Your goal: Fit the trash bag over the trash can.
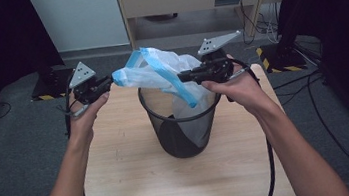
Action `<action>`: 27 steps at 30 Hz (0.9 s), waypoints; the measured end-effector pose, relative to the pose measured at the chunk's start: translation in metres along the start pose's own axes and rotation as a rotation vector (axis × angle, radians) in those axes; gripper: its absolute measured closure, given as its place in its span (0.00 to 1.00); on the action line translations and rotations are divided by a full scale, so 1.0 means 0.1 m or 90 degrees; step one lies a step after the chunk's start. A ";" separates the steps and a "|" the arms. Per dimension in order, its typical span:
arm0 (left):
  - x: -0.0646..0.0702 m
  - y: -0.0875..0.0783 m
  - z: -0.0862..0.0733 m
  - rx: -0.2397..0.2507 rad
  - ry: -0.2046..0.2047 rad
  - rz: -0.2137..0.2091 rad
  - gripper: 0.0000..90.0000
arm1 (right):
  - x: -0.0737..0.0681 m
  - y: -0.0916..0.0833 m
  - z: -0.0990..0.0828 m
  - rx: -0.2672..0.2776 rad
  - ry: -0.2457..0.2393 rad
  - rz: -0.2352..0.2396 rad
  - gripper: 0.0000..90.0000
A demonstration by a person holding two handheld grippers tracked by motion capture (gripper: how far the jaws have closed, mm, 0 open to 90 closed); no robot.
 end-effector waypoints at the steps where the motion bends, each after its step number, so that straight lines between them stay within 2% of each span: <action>1: -0.01 -0.03 0.00 0.000 0.000 0.001 1.00 | -0.01 -0.02 0.01 0.006 0.002 0.005 1.00; 4: -0.04 -0.11 0.01 -0.003 0.002 0.008 1.00 | -0.02 -0.13 0.06 0.039 0.016 0.024 1.00; 8: -0.09 -0.17 0.01 -0.003 0.005 0.015 1.00 | 0.08 -0.31 0.08 0.070 0.042 0.018 1.00; 11: -0.10 -0.20 0.03 0.002 0.013 0.015 1.00 | 0.23 -0.45 0.06 0.087 0.066 -0.001 1.00; 15: -0.03 -0.24 0.11 0.009 0.028 0.006 1.00 | 0.42 -0.55 0.02 0.095 0.092 -0.030 1.00; 18: 0.02 -0.21 0.20 0.018 0.041 -0.004 1.00 | 0.56 -0.54 -0.03 0.084 0.103 -0.058 1.00; 22: 0.07 -0.09 0.24 0.007 0.050 -0.016 1.00 | 0.78 -0.46 -0.17 0.042 0.116 -0.107 1.00; 23: 0.08 -0.06 0.24 0.002 0.051 -0.019 1.00 | 0.83 -0.44 -0.21 0.033 0.121 -0.111 1.00; 25: 0.12 0.01 0.25 -0.001 0.053 -0.024 1.00 | 0.90 -0.40 -0.27 0.010 0.120 -0.139 1.00; 27: 0.16 0.07 0.27 -0.003 0.056 -0.031 1.00 | 0.94 -0.38 -0.29 0.004 0.122 -0.148 1.00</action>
Point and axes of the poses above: each handheld gripper's, and its own axes: y roughly forward along the jaws, z roughly out of its top, x roughly to its right, the point moved 1 cm from there along y, roughly forward along the jaws, and after that the axes turned 7 degrees about y, right-handed, at the moved point
